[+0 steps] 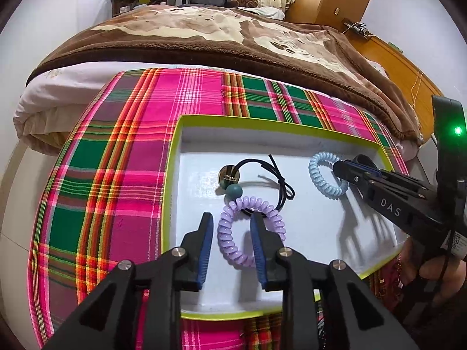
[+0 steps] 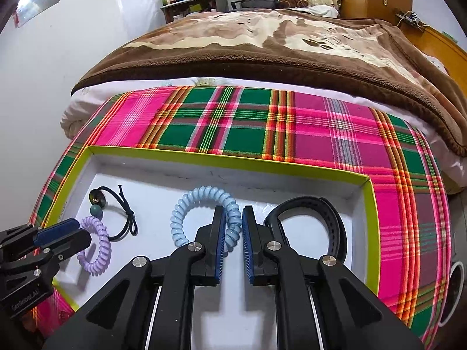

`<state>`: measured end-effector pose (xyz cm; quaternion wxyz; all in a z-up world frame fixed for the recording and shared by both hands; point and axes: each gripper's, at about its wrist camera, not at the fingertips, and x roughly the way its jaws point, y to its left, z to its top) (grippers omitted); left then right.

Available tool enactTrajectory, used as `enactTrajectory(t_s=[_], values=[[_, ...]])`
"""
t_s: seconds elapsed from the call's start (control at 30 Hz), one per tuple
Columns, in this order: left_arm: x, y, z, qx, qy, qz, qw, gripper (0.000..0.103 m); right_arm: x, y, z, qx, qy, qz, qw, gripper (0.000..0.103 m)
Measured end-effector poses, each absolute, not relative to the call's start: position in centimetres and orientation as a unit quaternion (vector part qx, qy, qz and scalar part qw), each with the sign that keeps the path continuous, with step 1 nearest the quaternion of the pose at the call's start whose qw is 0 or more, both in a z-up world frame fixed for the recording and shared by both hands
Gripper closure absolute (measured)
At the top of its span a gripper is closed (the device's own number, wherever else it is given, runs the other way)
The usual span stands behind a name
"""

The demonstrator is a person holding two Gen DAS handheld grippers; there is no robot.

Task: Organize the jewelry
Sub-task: 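Open the right tool to drop the blue bracelet while the left tool releases the lavender one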

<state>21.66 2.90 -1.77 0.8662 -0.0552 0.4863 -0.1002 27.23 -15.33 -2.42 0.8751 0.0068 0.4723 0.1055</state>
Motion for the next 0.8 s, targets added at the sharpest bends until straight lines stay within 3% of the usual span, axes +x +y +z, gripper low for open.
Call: enactTrajectory(t_s=[0.27,0.8], values=[[21.1,2.7,-1.2,-0.047,0.48,-0.097,0.871,0.06,26.5,-15.5,-1.8,0.01,0.463,0.108,0.88,0.079],[16.1,3.1,1.9,-0.034,0.442,-0.07,0.894,0.054,20.7,-16.0,2.1,0.032,0.419,0.128,0.898,0.073]])
